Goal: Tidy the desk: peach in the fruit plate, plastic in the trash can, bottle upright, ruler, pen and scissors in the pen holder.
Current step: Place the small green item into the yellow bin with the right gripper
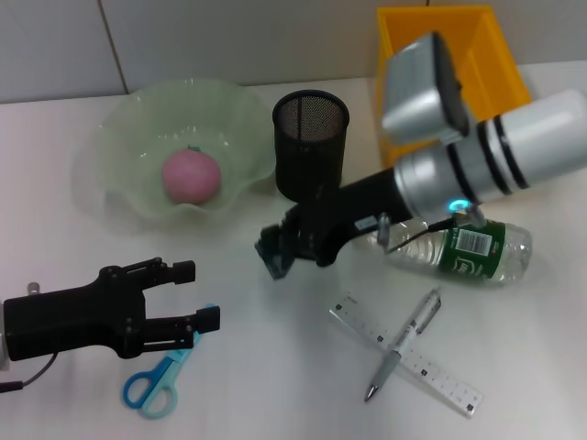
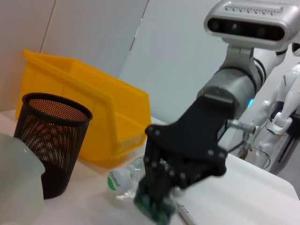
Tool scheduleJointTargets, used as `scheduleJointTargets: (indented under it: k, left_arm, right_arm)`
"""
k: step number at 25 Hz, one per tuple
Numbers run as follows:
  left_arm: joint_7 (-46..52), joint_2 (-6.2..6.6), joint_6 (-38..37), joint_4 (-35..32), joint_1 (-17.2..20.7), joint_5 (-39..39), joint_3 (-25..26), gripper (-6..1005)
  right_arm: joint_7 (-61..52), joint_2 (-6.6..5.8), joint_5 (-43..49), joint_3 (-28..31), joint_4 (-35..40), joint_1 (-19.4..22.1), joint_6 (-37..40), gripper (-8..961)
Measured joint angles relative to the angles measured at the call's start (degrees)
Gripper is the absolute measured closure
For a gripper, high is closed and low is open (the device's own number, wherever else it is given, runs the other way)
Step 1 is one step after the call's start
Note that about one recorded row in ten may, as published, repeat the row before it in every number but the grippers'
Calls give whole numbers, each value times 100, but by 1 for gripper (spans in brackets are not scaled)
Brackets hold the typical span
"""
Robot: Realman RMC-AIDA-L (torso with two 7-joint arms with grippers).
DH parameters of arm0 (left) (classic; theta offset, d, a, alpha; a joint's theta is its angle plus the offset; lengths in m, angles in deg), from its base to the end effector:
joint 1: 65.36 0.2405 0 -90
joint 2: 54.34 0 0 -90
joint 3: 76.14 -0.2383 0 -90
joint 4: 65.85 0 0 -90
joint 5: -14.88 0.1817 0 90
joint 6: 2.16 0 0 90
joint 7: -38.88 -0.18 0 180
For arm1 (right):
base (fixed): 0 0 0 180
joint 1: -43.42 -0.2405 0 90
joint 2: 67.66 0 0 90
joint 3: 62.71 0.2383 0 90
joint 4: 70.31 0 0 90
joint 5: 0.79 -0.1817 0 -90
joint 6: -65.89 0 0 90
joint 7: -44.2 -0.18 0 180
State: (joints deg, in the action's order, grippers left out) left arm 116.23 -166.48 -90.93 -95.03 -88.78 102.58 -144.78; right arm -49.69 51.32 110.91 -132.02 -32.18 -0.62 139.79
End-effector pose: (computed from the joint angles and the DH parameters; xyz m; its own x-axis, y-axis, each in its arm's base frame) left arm -0.2297 0.2691 -0.0315 0.7323 0.4249 0.5322 0.4848 -0.8741 0.0306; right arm 0.1485 0.3433 -0.0852 0.9398 -0.2724 -0.2065 -0.2918 -0.9539 -0.0698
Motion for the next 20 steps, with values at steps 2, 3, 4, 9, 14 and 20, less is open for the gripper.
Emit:
scheduleJointTargets:
  k: [2,3,4,9,14,20]
  left_arm:
    - [0,-1,0,-12,-11,1,0,125]
    - [0,-6,0,-21,-32,1,0,125]
    - [0,-6,0,-21,-32,1,0,125]
    - [0,-32,0,-25,-85,1,-19,125]
    - [0,-43,0,-22,-138,2,-50,125]
    - [0,-53,0,-19,-147,2,-53,125]
  right_arm:
    - [14,-4,-190,151,172,171,33,906]
    - [48,-1,-437,362,359,378,43,907]
    - [48,-1,-437,362,359,378,43,907]
    - [430,5,-1537,972,561,931,23,904]
    - [1359,1,-2981,1900,277,1452,20,902]
    - [2084,-8,-3529,2739,-295,1556,-80,899]
